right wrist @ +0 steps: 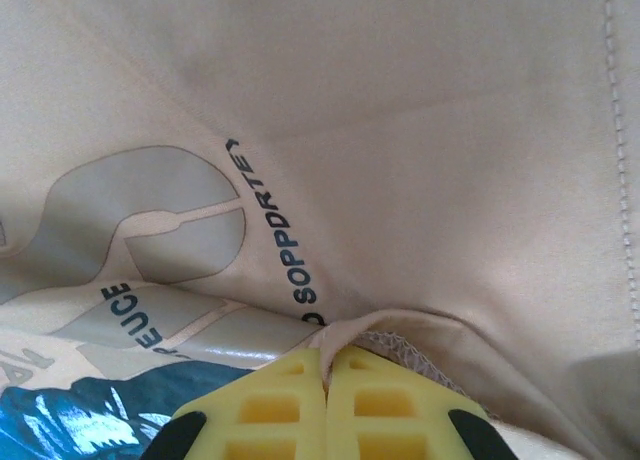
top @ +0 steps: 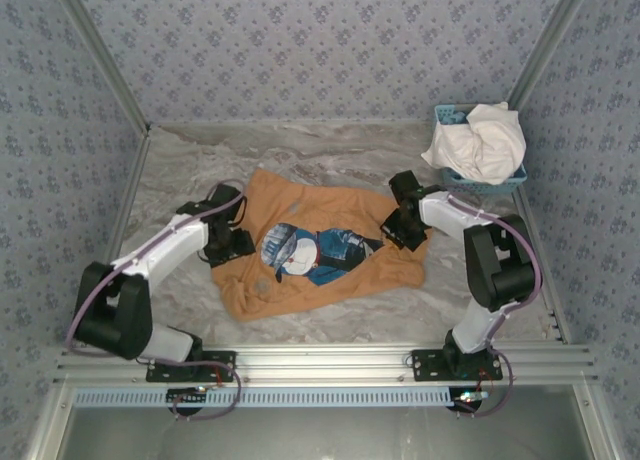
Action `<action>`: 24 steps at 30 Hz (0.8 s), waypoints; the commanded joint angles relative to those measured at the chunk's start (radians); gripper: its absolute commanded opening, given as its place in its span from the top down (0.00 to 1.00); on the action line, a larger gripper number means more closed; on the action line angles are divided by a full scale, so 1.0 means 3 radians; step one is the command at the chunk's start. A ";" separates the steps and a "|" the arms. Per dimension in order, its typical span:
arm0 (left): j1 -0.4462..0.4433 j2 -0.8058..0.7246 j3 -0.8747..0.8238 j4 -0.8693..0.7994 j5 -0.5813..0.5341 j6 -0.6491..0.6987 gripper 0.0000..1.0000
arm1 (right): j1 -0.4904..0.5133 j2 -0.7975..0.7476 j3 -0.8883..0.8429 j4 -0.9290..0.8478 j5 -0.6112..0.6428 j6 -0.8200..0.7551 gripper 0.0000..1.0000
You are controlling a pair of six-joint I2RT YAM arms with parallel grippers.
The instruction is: Fold and stack the t-shirts
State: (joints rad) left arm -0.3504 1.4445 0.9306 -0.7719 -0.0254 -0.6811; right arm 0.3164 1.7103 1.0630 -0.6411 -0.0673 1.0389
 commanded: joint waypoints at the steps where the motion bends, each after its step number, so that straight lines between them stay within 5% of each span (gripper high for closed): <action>1: 0.0139 0.0325 0.0149 0.0093 0.0014 0.0155 0.37 | -0.0030 -0.0217 0.0047 -0.0081 0.0161 -0.0015 1.00; 8: 0.0349 0.1214 0.0532 0.0257 0.0230 0.0214 0.49 | -0.0257 -0.0025 0.0708 0.0082 -0.0052 -0.0613 1.00; 13: 0.0527 0.1924 0.1375 0.0156 0.0295 0.0171 0.60 | -0.0498 0.0547 0.1737 0.0187 -0.0444 -0.0944 1.00; 18: 0.0761 0.2422 0.2340 -0.0157 0.0185 0.0162 0.61 | -0.0585 0.0745 0.2713 -0.0018 -0.0349 -0.1171 1.00; 24: 0.0972 0.2038 0.2308 -0.0111 0.0064 0.0212 0.60 | -0.0478 -0.0166 0.1904 0.0081 0.0039 -0.1301 1.00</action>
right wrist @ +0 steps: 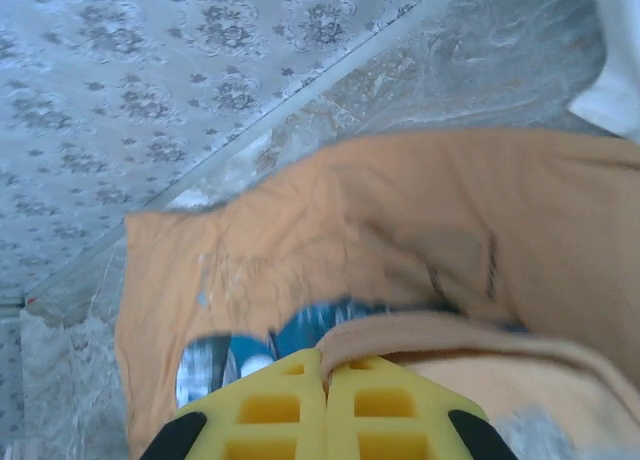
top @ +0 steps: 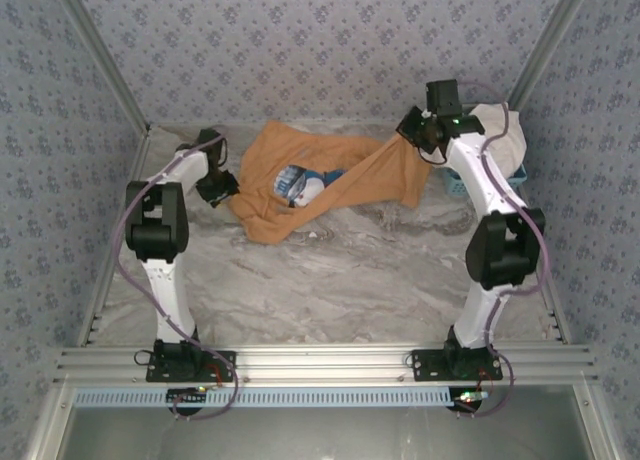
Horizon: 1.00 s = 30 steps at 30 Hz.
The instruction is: Fold and stack the t-shirts
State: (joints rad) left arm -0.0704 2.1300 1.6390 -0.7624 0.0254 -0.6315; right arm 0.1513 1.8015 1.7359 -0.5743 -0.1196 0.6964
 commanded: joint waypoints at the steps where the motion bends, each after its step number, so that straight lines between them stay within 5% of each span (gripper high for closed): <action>1: 0.0045 -0.0340 -0.0160 -0.0148 -0.0114 0.0084 0.59 | 0.0112 -0.0683 -0.0600 -0.0201 0.0277 -0.0151 1.00; 6: -0.0171 -0.1179 -0.0993 0.0012 -0.0120 0.0121 0.55 | 0.0133 -0.1376 -0.2108 -0.0269 0.0089 0.0126 1.00; 10: -0.0563 -0.1657 -0.1649 0.0044 0.0253 -0.0015 0.54 | 0.0145 -0.1490 -0.2655 -0.0200 0.0046 0.0219 1.00; 17: -0.0899 -0.1592 -0.2000 0.0460 0.0358 -0.0129 0.51 | 0.0146 -0.1291 -0.2588 -0.0225 0.0016 0.0038 1.00; 26: -0.0900 -0.1024 -0.1479 0.0625 0.0162 0.0016 0.45 | 0.0120 -0.1348 -0.2619 -0.0261 -0.0025 -0.0012 1.00; 30: -0.0911 -0.0728 -0.1226 0.0633 0.0206 0.0022 0.53 | 0.0090 -0.1383 -0.2677 -0.0237 -0.0031 0.0015 1.00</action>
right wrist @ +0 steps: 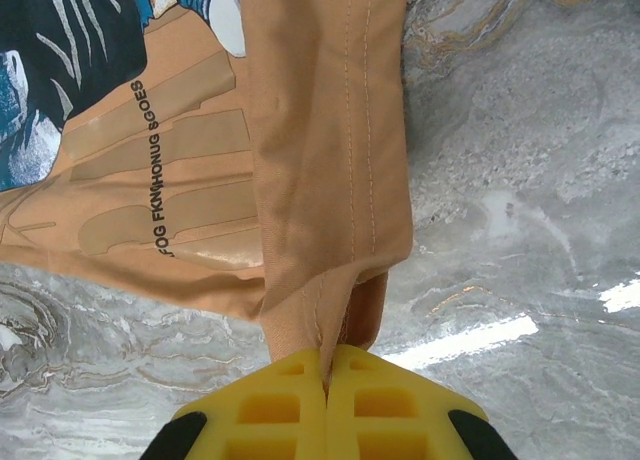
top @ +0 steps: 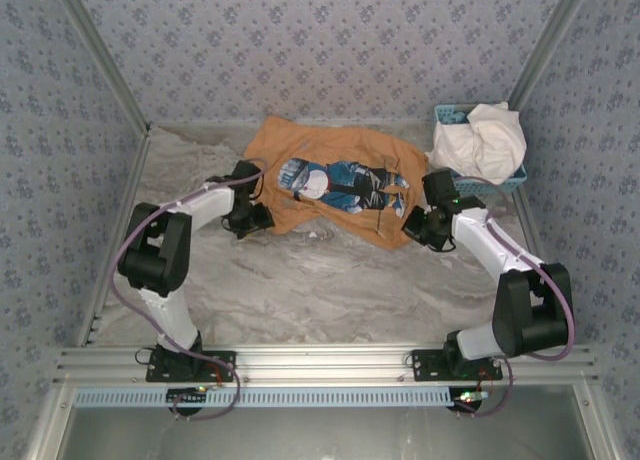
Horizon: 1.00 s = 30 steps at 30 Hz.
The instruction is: Fold and stack the t-shirts
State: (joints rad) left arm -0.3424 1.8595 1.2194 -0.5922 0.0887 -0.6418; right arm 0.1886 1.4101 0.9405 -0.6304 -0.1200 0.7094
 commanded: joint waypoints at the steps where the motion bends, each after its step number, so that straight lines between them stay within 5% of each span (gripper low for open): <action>1: -0.0008 0.0251 0.0239 0.0065 0.0007 0.0063 0.59 | -0.0035 -0.0081 -0.0026 -0.0051 -0.0034 -0.0028 1.00; 6: 0.0006 0.0238 0.0453 -0.0123 -0.0181 0.0053 1.00 | -0.0078 -0.0078 0.0033 -0.0094 0.0000 -0.0062 1.00; 12: 0.0117 -0.0290 0.0613 -0.0899 -0.0344 -0.0220 1.00 | -0.0223 -0.0052 0.0356 -0.0192 0.0022 -0.0237 1.00; 23: 0.0216 -0.0836 0.0470 -0.1991 -0.0002 -0.0801 1.00 | -0.0283 -0.0046 0.1021 -0.0403 0.0229 -0.0529 1.00; 26: 0.0201 -0.1133 0.0126 -0.1860 0.0167 -0.1022 0.94 | -0.0252 -0.0192 0.0781 -0.0457 0.0305 -0.0529 1.00; 30: 0.0200 -0.1312 -0.0185 -0.1599 0.0272 -0.1068 0.52 | -0.0250 -0.0325 0.0389 -0.0440 0.0316 -0.0524 1.00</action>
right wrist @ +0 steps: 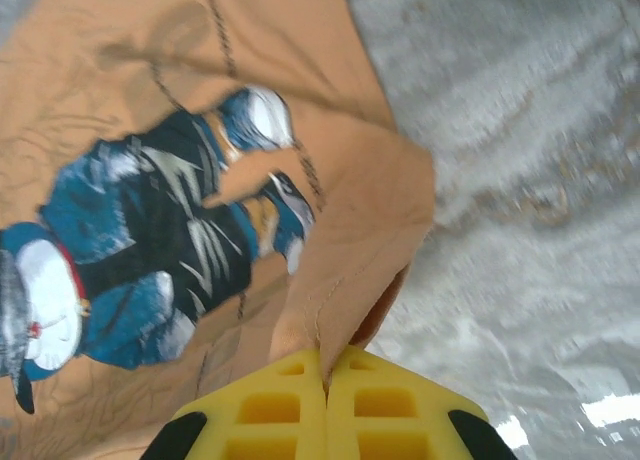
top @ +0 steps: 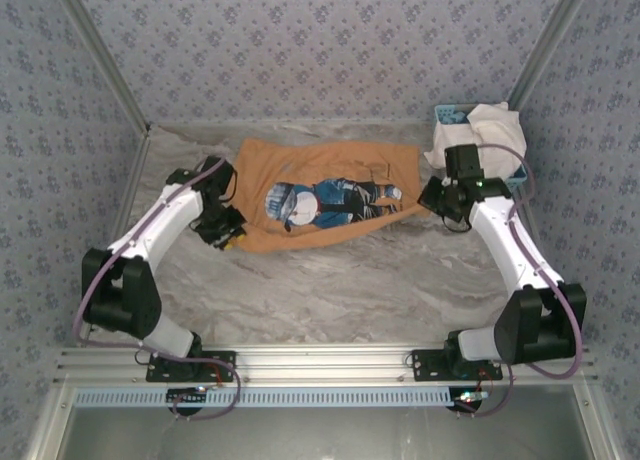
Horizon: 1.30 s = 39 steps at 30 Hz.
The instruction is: Fold and stack the t-shirts
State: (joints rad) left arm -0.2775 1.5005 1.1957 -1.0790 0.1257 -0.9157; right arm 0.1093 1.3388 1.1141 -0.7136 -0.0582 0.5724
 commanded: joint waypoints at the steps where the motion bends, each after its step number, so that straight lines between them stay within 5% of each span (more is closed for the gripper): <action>1: -0.0020 -0.0123 -0.0130 0.0036 0.0097 -0.0118 0.42 | 0.0014 -0.0100 -0.0237 -0.0170 0.0093 -0.0067 1.00; 3: -0.0019 -0.0130 -0.0198 0.0067 -0.0026 -0.0041 0.35 | 0.0009 -0.0120 -0.0304 -0.0176 0.0102 -0.0072 1.00; 10: 0.0025 0.0004 -0.0661 0.0625 0.0147 0.0022 0.35 | -0.0001 -0.0111 -0.0293 -0.0148 0.0084 -0.0088 1.00; 15: 0.0230 0.0365 -0.0579 0.0830 -0.0185 0.0220 0.35 | 0.0024 -0.0111 -0.0307 -0.0091 0.0091 -0.0090 1.00; 22: 0.0506 0.0579 -0.0439 0.1150 -0.0161 0.0336 0.35 | 0.0044 -0.0119 -0.0334 -0.0068 0.0059 -0.0094 1.00; 28: 0.0480 0.0866 -0.0465 0.1293 -0.0026 0.0319 0.52 | 0.0045 -0.0114 -0.0324 -0.0076 0.0011 -0.0083 1.00; 34: 0.0480 0.1008 -0.0258 0.1224 -0.0162 0.0433 0.98 | 0.0034 -0.0102 -0.0283 -0.0011 -0.0018 -0.0068 1.00; 39: 0.0411 0.0502 0.0006 0.1014 -0.0382 0.0452 1.00 | -0.0025 -0.0136 -0.0171 0.0106 -0.0072 -0.0141 1.00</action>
State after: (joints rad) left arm -0.1402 1.7569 1.1389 -0.7441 0.0563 -0.7963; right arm 0.1139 1.3228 1.0203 -0.7052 -0.0654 0.5560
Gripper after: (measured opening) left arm 0.041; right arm 0.062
